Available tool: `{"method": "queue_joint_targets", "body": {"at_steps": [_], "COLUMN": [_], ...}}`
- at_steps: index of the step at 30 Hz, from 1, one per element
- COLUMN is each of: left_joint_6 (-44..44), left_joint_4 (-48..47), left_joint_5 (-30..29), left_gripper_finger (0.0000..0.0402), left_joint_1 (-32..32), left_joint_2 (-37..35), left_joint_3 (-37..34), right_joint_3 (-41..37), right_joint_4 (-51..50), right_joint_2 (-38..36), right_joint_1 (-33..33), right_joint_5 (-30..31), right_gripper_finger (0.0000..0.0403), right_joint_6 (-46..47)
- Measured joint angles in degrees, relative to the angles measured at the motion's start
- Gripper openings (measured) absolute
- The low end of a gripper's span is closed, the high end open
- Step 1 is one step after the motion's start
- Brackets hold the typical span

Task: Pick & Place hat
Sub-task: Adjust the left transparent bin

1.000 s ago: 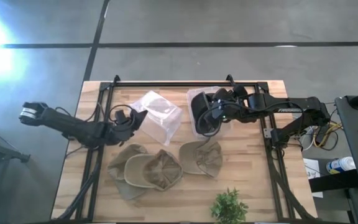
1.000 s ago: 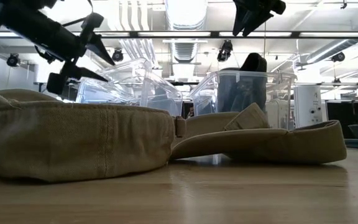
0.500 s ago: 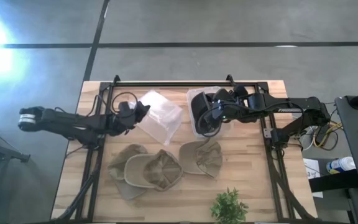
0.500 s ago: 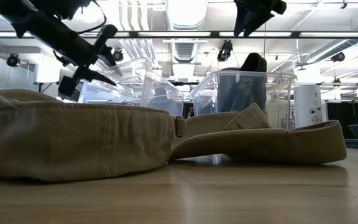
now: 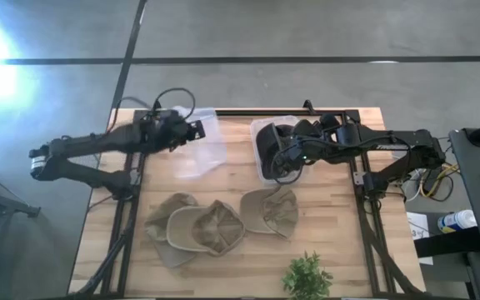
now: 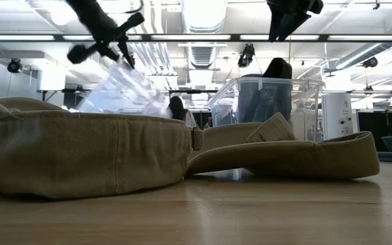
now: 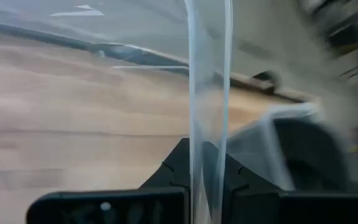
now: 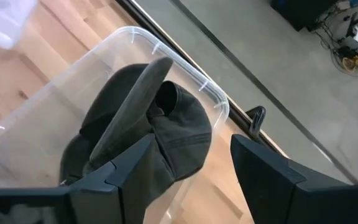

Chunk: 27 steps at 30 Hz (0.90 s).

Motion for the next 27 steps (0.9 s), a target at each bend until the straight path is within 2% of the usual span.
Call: {"method": "queue_joint_targets", "body": {"at_steps": [3, 7, 12, 16, 20, 27], "left_joint_6": [4.0, 7.8, 10.0, 9.5, 7.1, 6.9], "left_joint_4": [-10.1, -15.1, -19.9, -25.0, -24.0, -23.9], "left_joint_5": [2.2, 9.8, 18.6, 26.4, 29.5, 26.7], "left_gripper_finger": [0.0019, 0.0019, 0.0019, 0.0019, 0.002, 0.0057], "left_joint_1": [2.1, 5.8, 9.9, 11.1, 11.1, 11.0], "left_joint_2": [4.9, 12.4, 22.2, 29.5, 35.0, 42.8], "left_joint_3": [9.4, 19.5, 28.1, 31.9, 35.3, 39.4], "right_joint_3": [-0.1, -0.7, -2.2, -3.4, -3.8, -3.9], "right_joint_4": [0.0, 0.0, -0.1, 0.0, 0.0, 0.0], "right_joint_2": [-1.5, -3.9, -6.0, -7.1, -7.0, -7.0], "right_joint_1": [-0.7, -2.4, -4.0, -4.0, -4.0, -4.0], "right_joint_5": [-2.3, -5.2, -5.4, -5.4, -5.4, -5.4], "right_gripper_finger": [0.0209, 0.0209, 0.0209, 0.0209, 0.0209, 0.0209], "right_joint_6": [1.5, 2.2, 2.0, 2.0, 1.2, -1.5]}}
